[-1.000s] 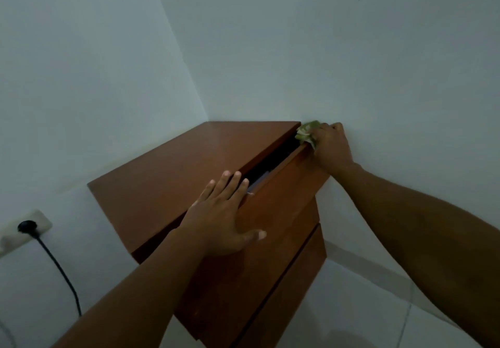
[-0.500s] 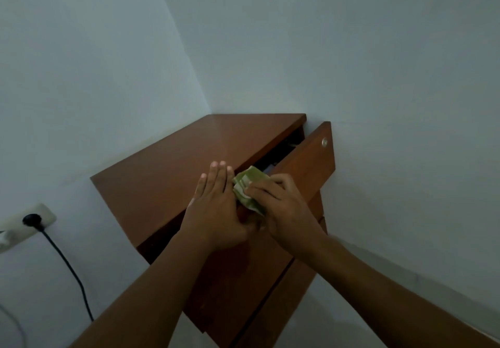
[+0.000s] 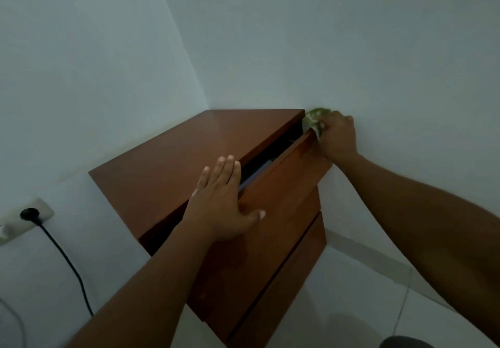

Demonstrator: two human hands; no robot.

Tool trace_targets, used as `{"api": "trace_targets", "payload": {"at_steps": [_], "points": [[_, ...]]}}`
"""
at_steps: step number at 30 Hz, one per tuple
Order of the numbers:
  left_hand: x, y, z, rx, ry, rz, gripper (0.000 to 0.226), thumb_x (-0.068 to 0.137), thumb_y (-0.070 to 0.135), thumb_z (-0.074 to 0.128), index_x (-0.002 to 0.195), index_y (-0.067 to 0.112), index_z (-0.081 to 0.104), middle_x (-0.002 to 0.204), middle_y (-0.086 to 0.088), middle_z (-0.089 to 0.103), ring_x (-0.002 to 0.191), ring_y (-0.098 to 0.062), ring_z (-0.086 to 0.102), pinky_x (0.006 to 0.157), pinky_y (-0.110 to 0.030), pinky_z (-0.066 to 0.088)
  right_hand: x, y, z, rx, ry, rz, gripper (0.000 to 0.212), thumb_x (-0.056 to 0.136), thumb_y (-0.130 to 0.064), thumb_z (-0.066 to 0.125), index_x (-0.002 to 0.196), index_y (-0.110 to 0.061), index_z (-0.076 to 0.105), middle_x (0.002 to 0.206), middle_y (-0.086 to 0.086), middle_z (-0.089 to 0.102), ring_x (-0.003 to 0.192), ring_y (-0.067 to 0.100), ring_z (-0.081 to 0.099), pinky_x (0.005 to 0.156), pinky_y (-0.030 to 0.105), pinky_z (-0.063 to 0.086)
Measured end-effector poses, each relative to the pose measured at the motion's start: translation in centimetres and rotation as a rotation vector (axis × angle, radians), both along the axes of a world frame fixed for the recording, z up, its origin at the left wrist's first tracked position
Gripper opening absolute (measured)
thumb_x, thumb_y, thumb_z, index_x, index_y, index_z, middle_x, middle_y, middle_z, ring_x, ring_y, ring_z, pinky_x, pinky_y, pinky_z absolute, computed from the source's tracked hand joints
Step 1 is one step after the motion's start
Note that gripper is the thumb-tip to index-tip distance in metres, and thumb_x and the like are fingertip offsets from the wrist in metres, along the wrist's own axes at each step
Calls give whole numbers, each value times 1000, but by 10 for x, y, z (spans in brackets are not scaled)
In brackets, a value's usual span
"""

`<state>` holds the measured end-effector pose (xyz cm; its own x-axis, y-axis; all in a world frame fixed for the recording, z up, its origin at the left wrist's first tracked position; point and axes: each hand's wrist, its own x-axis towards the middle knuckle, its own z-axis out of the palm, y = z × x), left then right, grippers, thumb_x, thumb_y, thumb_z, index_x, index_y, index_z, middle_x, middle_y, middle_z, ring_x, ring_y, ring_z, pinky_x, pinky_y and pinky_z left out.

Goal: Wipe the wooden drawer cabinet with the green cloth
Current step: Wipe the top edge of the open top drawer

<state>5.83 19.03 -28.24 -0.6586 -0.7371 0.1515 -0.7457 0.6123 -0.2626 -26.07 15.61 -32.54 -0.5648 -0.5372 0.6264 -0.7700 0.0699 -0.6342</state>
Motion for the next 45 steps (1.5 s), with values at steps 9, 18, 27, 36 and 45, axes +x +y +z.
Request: {"api": "trace_targets", "payload": {"at_steps": [9,18,27,36,45], "points": [[7,-5,3,-107,193,97,94,90,76,11,159,13,5,168,-7,0,153,-21,-9,124,-46,-5,145,74,-32,-311,-429,62,25,101,-11,47,117,-10,65,113,2,62,105,19,58,86,18,44],[34,-10,12,-31,150,147,65,103,52,8,159,20,9,167,1,14,154,-17,6,124,-49,0,206,65,-33,-306,169,330,33,95,-6,51,126,-9,63,131,5,60,108,24,47,88,18,42],[33,-11,7,-95,146,127,67,101,50,3,159,15,13,166,-2,18,154,-19,7,124,-48,2,109,8,-20,-42,274,147,28,85,-7,71,112,-12,70,116,6,70,96,29,49,75,26,40],[33,-12,6,-113,161,121,69,100,51,4,159,17,10,167,-2,15,154,-18,5,125,-46,1,171,51,-20,-185,469,437,26,90,-14,60,114,-11,68,121,3,65,103,26,46,82,28,43],[34,-14,7,-125,179,126,64,102,51,9,158,20,16,165,-2,22,153,-22,12,124,-50,8,82,-8,-13,-64,165,164,18,88,-14,66,104,-12,73,110,8,71,100,34,60,89,27,35]]}}
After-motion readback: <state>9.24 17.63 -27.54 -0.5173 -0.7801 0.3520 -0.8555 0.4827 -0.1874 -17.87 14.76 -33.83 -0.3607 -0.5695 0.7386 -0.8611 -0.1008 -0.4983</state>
